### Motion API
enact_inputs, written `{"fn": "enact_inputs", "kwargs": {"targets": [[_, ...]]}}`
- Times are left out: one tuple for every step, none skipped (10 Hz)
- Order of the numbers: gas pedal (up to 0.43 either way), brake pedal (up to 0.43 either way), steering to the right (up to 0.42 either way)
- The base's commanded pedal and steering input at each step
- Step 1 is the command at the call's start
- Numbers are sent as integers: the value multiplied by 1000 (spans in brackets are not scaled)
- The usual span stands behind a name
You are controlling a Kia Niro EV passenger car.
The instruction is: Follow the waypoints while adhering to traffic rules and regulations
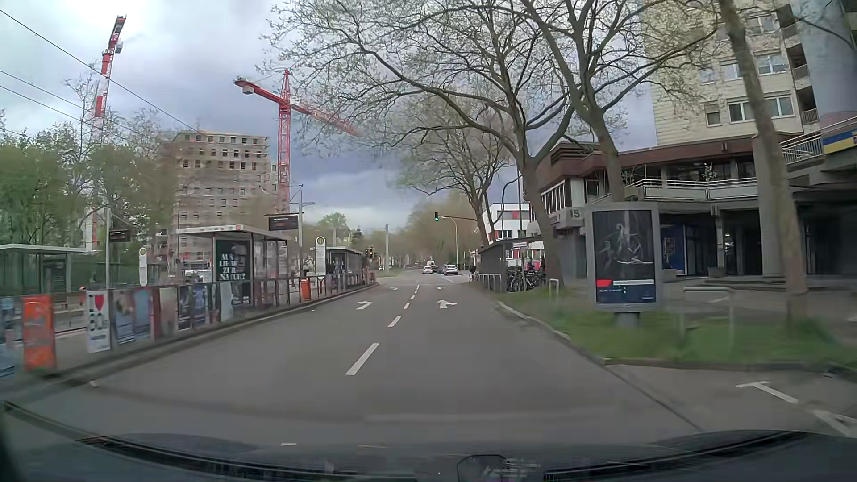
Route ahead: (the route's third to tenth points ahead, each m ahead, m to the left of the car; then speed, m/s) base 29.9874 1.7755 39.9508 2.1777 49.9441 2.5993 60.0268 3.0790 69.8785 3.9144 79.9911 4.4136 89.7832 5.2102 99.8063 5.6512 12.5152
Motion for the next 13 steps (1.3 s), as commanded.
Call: {"fn": "enact_inputs", "kwargs": {"targets": [[110, 0, -4], [110, 0, -4], [110, 0, -4], [110, 0, -4], [110, 0, -4], [110, 0, -4], [110, 0, -4], [110, 0, -4], [110, 0, -4], [110, 0, -4], [110, 0, -4], [110, 0, -4], [110, 0, -4]]}}
